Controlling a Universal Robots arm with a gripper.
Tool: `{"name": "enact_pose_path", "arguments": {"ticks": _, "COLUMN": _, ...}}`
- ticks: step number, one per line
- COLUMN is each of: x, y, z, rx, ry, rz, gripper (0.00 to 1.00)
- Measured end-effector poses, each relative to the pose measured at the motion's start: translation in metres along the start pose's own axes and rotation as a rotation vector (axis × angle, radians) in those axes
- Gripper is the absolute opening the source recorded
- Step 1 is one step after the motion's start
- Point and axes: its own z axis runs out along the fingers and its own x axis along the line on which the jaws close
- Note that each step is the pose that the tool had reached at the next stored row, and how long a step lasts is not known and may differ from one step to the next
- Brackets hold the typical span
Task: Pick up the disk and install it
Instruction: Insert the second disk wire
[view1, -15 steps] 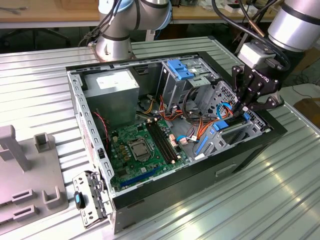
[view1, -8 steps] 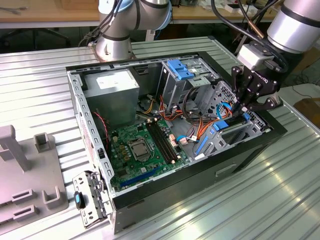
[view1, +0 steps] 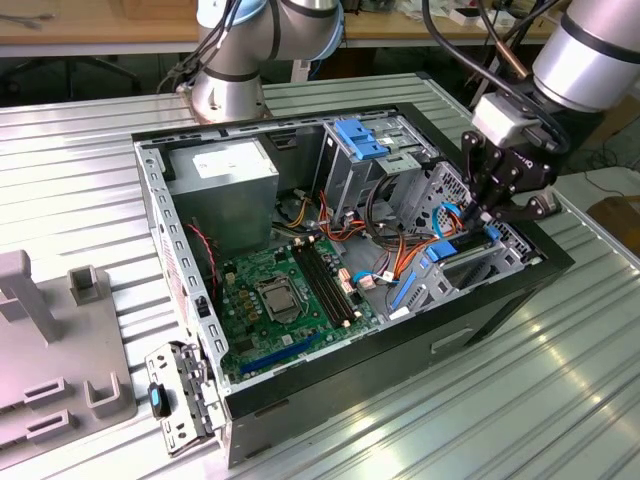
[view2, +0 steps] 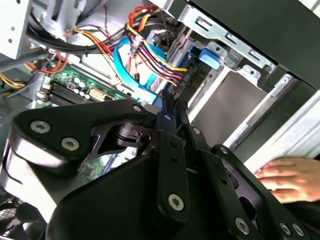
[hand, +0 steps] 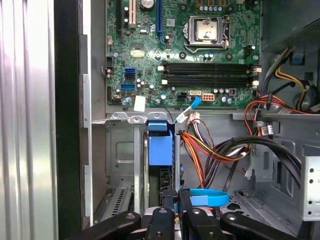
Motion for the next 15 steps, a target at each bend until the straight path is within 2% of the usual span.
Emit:
{"name": "enact_pose_path", "arguments": {"ticks": 1, "x": 0.0017, "y": 0.0, "z": 0.0001, "rx": 0.0012, "ry": -0.0093, "rz": 0.0, "gripper": 0.16}}
{"name": "enact_pose_path", "arguments": {"ticks": 3, "x": 0.005, "y": 0.0001, "z": 0.0003, "rx": 0.0016, "ry": -0.0131, "rz": 0.0, "gripper": 0.16}}
{"name": "enact_pose_path", "arguments": {"ticks": 7, "x": 0.0096, "y": 0.0, "z": 0.0017, "rx": 0.0018, "ry": -0.0153, "rz": 0.0, "gripper": 0.16}}
{"name": "enact_pose_path", "arguments": {"ticks": 15, "x": 0.0105, "y": 0.0003, "z": 0.0097, "rx": 0.0019, "ry": -0.0249, "rz": 0.0, "gripper": 0.16}}
